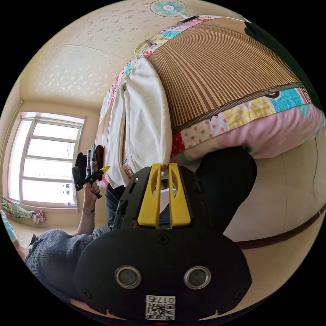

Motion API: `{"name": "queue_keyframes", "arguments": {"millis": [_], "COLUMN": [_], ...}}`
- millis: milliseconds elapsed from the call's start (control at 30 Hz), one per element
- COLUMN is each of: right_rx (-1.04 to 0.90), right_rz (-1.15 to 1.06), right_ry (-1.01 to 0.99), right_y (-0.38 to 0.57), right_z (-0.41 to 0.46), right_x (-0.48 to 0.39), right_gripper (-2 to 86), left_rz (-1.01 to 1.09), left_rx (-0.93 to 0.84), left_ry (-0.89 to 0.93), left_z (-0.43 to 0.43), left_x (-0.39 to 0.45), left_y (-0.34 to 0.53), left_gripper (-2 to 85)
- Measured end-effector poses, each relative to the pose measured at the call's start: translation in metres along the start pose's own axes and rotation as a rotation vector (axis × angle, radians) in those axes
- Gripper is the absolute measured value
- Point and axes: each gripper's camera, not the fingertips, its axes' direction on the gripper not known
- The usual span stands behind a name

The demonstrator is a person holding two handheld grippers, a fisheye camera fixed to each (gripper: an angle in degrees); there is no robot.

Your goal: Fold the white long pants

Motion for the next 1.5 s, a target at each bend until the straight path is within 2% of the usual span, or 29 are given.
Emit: {"name": "queue_keyframes", "arguments": {"millis": [100, 267, 467, 533, 600, 700, 767, 867, 967, 1067, 1133, 1233, 1300, 1367, 1433, 1500], "right_rx": [0.01, 0.064, 0.019, 0.037, 0.068, 0.059, 0.046, 0.035, 0.046, 0.062, 0.064, 0.07, 0.077, 0.079, 0.069, 0.051], "right_rz": [-0.004, -0.035, -0.024, -0.033, -0.024, -0.01, -0.006, -0.023, -0.03, -0.008, 0.01, 0.027, 0.034, 0.025, 0.017, 0.019], "right_ry": [-0.027, -0.127, 0.012, 0.013, 0.028, 0.039, 0.043, 0.027, -0.008, -0.048, -0.051, -0.058, -0.061, -0.066, -0.062, -0.057], "right_y": [0.006, 0.021, 0.029, 0.031, 0.032, 0.029, 0.027, 0.029, 0.037, 0.047, 0.055, 0.062, 0.064, 0.064, 0.06, 0.054], "right_z": [-0.003, -0.016, -0.019, -0.026, -0.032, -0.032, -0.028, -0.022, -0.022, -0.025, -0.028, -0.032, -0.034, -0.033, -0.028, -0.021], "right_x": [-0.001, -0.001, -0.005, -0.008, -0.009, -0.009, -0.011, -0.019, -0.022, -0.015, -0.007, 0.003, 0.008, 0.009, 0.009, 0.007], "right_gripper": [2.5, 1.9, 1.1, 1.2, 1.5, 2.1, 2.3, 2.6, 2.7, 2.8, 2.9, 3.1, 3.3, 3.6, 4.3, 5.3], "left_rz": [0.005, -0.002, -0.111, -0.101, 0.0, 0.167, 0.252, 0.287, 0.207, 0.161, 0.178, 0.171, 0.225, 0.152, 0.051, -0.052], "left_rx": [-0.023, -0.027, 0.04, 0.13, 0.168, 0.092, 0.059, -0.008, -0.204, -0.184, -0.16, -0.018, 0.211, 0.256, 0.146, -0.015], "left_ry": [-0.146, -0.121, -0.046, -0.061, 0.002, 0.153, 0.163, 0.052, -0.045, -0.076, -0.025, 0.17, 0.436, 0.602, 0.589, 0.375], "left_z": [0.026, 0.032, 0.026, 0.014, 0.014, 0.044, 0.065, 0.107, 0.172, 0.183, 0.179, 0.153, 0.126, 0.135, 0.162, 0.194], "left_x": [0.013, 0.026, 0.011, 0.021, 0.049, 0.097, 0.127, 0.16, 0.16, 0.154, 0.15, 0.133, 0.105, 0.068, 0.041, 0.028], "left_y": [0.0, 0.018, 0.041, 0.045, 0.035, 0.003, -0.017, -0.05, -0.078, -0.082, -0.078, -0.063, -0.041, -0.031, -0.028, -0.02], "left_gripper": [5.4, 0.2, 4.0, 6.6, 8.2, 9.4, 9.8, 10.2, 10.3, 7.5, 4.7, 1.3, 0.3, -0.3, -0.5, -0.6]}}
